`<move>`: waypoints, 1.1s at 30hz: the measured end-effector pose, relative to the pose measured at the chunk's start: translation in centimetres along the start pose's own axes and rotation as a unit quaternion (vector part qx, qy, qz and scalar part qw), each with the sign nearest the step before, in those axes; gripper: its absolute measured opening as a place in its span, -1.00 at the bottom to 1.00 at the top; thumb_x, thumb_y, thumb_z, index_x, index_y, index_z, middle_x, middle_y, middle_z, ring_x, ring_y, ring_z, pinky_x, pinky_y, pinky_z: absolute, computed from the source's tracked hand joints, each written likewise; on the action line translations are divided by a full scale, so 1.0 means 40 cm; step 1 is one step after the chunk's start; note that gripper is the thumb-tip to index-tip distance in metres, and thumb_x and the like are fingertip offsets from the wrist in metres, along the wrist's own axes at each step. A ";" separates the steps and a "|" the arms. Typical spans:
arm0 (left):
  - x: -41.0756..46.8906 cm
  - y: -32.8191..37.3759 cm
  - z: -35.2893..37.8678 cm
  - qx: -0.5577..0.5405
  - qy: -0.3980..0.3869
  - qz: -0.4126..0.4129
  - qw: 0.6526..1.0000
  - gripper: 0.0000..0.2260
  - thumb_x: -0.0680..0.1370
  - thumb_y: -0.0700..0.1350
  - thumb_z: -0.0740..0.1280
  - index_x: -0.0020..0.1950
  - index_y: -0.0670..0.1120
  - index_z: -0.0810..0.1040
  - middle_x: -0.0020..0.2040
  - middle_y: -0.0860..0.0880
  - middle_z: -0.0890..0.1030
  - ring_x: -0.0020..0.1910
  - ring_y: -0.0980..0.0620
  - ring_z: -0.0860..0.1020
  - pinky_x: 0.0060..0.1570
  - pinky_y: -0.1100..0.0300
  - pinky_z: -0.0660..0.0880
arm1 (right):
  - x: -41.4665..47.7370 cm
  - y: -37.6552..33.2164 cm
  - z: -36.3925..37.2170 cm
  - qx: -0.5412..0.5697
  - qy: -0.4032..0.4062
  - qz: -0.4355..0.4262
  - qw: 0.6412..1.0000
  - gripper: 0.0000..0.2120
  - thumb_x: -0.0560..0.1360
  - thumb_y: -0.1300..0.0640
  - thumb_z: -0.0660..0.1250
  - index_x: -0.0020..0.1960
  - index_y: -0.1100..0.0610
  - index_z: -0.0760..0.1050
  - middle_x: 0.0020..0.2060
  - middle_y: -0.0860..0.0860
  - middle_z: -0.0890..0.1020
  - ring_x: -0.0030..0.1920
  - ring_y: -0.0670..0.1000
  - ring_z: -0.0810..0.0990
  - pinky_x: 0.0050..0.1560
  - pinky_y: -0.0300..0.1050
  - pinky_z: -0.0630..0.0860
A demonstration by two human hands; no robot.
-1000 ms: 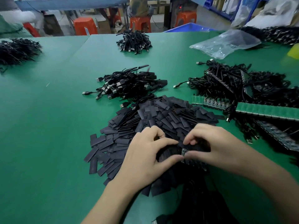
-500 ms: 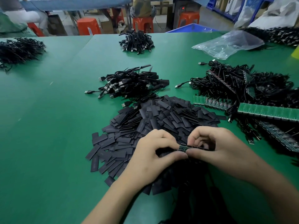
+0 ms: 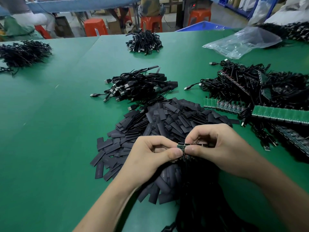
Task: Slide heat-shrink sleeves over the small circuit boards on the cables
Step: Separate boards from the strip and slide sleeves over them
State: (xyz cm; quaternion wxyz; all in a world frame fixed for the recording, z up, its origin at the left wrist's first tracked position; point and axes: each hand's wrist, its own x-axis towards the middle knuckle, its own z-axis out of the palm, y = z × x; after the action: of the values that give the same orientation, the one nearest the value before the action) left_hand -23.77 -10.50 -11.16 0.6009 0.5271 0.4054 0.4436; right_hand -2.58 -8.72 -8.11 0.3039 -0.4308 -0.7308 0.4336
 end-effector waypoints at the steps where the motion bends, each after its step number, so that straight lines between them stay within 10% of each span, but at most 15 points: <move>1: -0.001 0.002 -0.001 -0.005 -0.004 -0.001 1.000 -0.94 0.37 -0.16 0.57 -0.19 -0.09 0.75 -0.32 -0.04 0.69 -0.37 0.15 0.59 -0.27 0.37 0.51 | 0.001 -0.001 -0.001 0.012 -0.006 0.000 1.000 -0.92 0.45 0.08 0.56 -0.12 -0.03 0.66 -0.26 0.04 0.69 -0.25 0.13 0.63 -0.19 0.04 0.55; 7: -0.008 0.015 -0.004 -0.039 -0.029 -0.007 0.999 -0.96 0.38 -0.24 0.54 -0.23 -0.11 0.74 -0.33 -0.04 0.69 -0.39 0.17 0.62 -0.29 0.40 0.52 | -0.001 -0.004 -0.001 0.064 -0.030 -0.010 0.997 -0.91 0.45 0.20 0.55 -0.12 0.04 0.67 -0.29 -0.02 0.70 -0.27 -0.16 0.61 -0.20 -0.34 0.49; 19: -0.013 0.021 0.004 -0.097 -0.084 -0.040 0.991 -0.79 0.30 -0.02 0.66 -0.20 -0.08 0.75 -0.30 -0.04 0.70 -0.35 0.12 0.63 -0.23 0.33 0.55 | -0.013 -0.004 0.010 0.201 -0.049 0.018 0.978 -0.93 0.38 0.23 0.49 -0.15 0.17 0.64 -0.27 0.02 0.70 -0.24 -0.11 0.66 -0.16 -0.33 0.55; 23: -0.014 0.022 0.003 -0.071 -0.078 -0.035 0.994 -0.98 0.37 -0.18 0.53 -0.24 -0.08 0.74 -0.31 -0.05 0.69 -0.37 0.12 0.62 -0.25 0.33 0.55 | -0.017 -0.005 -0.016 0.132 -0.052 0.071 0.987 -0.92 0.36 0.09 0.53 -0.17 0.06 0.69 -0.29 0.01 0.71 -0.26 -0.12 0.65 -0.19 -0.31 0.55; 28: -0.017 0.046 -0.009 0.040 -0.047 0.011 0.998 -0.90 0.30 -0.07 0.59 -0.28 -0.03 0.72 -0.25 -0.15 0.60 -0.31 -0.08 0.39 -0.27 0.09 0.27 | -0.044 -0.001 -0.042 -0.245 0.018 0.023 0.969 -0.52 0.32 -0.41 0.39 0.14 -0.19 0.63 -0.01 -0.30 0.67 0.04 -0.28 0.62 0.09 -0.26 0.52; 33: -0.027 0.111 -0.004 0.114 -0.063 0.065 0.989 -0.89 0.33 -0.09 0.62 -0.25 0.03 0.72 -0.39 0.10 0.57 -0.40 0.19 0.42 -0.32 0.39 0.33 | -0.057 -0.048 -0.007 -0.116 -0.081 -0.012 0.990 -0.55 0.48 -0.36 0.33 0.24 -0.14 0.61 0.14 -0.25 0.66 0.17 -0.21 0.62 0.19 -0.17 0.52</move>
State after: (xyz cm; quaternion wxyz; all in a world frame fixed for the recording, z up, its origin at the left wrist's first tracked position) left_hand -24.71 -11.27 -6.75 0.5307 0.6444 0.3796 0.3987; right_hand -2.05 -11.14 -6.42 0.1967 -0.4174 -0.8036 0.3759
